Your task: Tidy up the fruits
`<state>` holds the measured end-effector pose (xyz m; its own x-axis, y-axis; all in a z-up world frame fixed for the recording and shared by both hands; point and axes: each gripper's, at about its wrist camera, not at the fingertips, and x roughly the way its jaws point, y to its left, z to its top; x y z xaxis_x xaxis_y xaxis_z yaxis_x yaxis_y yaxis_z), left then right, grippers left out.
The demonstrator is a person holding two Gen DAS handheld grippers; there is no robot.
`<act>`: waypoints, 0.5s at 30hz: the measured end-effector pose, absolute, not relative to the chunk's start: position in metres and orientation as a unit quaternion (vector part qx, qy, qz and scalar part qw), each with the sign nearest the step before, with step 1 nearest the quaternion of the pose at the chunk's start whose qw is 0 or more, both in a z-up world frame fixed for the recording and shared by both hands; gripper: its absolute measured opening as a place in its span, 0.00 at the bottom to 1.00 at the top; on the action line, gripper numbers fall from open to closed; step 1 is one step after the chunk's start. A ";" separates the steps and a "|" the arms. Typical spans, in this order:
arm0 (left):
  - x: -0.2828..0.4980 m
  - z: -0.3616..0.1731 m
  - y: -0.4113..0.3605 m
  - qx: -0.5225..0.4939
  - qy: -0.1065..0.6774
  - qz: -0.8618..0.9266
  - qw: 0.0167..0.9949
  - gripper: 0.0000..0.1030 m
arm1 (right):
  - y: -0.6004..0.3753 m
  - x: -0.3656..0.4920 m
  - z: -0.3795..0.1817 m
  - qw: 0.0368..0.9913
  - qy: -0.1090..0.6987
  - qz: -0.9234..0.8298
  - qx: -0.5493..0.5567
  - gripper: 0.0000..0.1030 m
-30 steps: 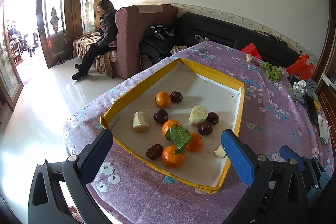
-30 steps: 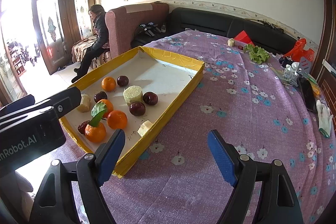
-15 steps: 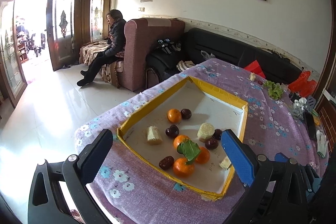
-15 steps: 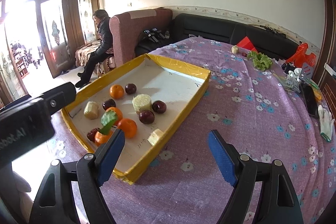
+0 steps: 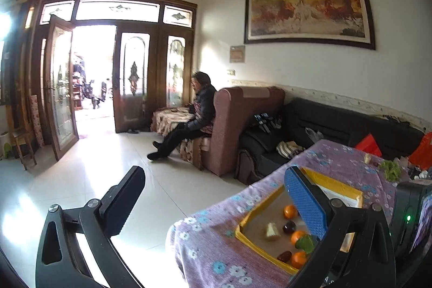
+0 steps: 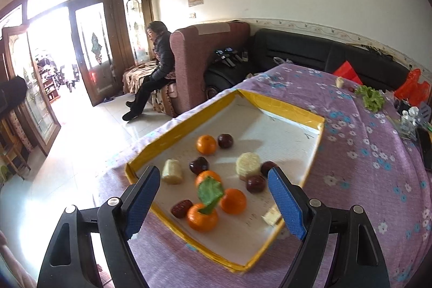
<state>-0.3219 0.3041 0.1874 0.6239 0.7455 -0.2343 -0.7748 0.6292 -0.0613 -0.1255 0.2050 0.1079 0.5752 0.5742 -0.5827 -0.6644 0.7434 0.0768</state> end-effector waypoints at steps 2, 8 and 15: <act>-0.334 0.191 0.302 -0.073 0.066 0.460 0.882 1.00 | 0.209 -0.130 0.107 0.884 0.293 0.354 -0.081 0.84; -0.343 0.189 0.297 -0.046 0.069 0.500 0.862 1.00 | 0.219 -0.141 0.107 0.879 0.280 0.372 -0.102 0.84; -0.304 0.156 0.320 -0.072 0.157 0.442 0.880 1.00 | 0.227 -0.142 0.100 0.873 0.285 0.380 -0.114 0.86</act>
